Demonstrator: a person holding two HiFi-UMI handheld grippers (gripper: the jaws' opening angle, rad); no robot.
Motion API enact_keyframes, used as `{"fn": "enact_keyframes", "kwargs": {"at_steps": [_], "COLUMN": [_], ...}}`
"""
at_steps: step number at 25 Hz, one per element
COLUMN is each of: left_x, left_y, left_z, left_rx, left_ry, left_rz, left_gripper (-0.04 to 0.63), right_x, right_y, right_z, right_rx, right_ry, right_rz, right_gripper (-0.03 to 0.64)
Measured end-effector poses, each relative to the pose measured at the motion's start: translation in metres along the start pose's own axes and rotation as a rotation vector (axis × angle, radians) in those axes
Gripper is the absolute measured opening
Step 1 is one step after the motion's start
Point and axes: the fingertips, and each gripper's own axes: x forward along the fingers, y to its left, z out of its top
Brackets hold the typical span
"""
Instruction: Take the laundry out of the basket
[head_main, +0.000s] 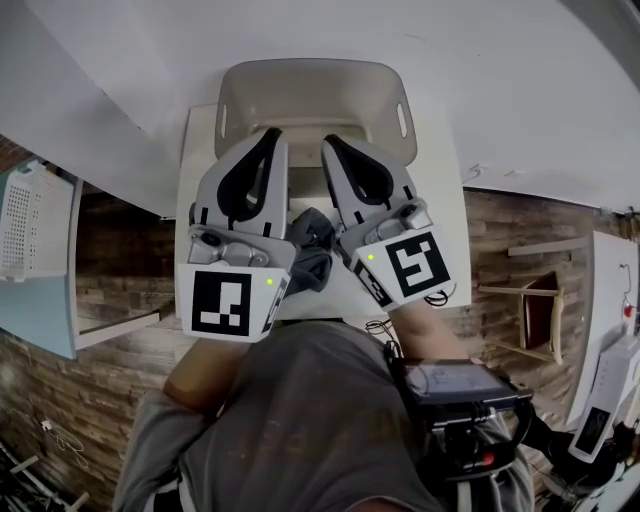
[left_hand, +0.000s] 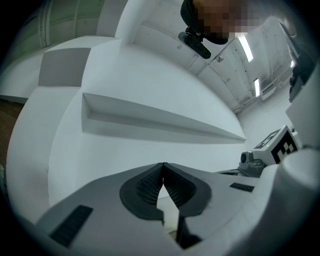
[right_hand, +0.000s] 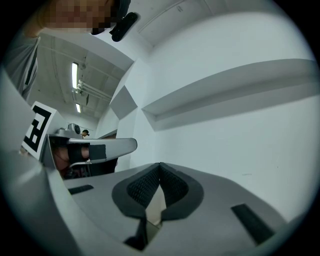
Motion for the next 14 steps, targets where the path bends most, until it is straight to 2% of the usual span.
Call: {"fn": "enact_keyframes", "kwargs": {"at_steps": [9,14], "left_x": [0.0038,0.0006], "left_y": [0.0004,-0.0052], "left_z": [-0.0048,0.0015], "left_rx": [-0.017,0.002], "left_ry": [0.009,-0.006], "left_rz": [-0.005,-0.007], "left_gripper": [0.009,0.009], "right_x": [0.0017,-0.005], "right_y": [-0.0012,0.0006], "right_z": [-0.0011,0.0039], "right_rx": [-0.008,-0.01], "right_ry": [-0.003,-0.009], "right_rz": [-0.002,0.001], "right_gripper": [0.008,0.008]}}
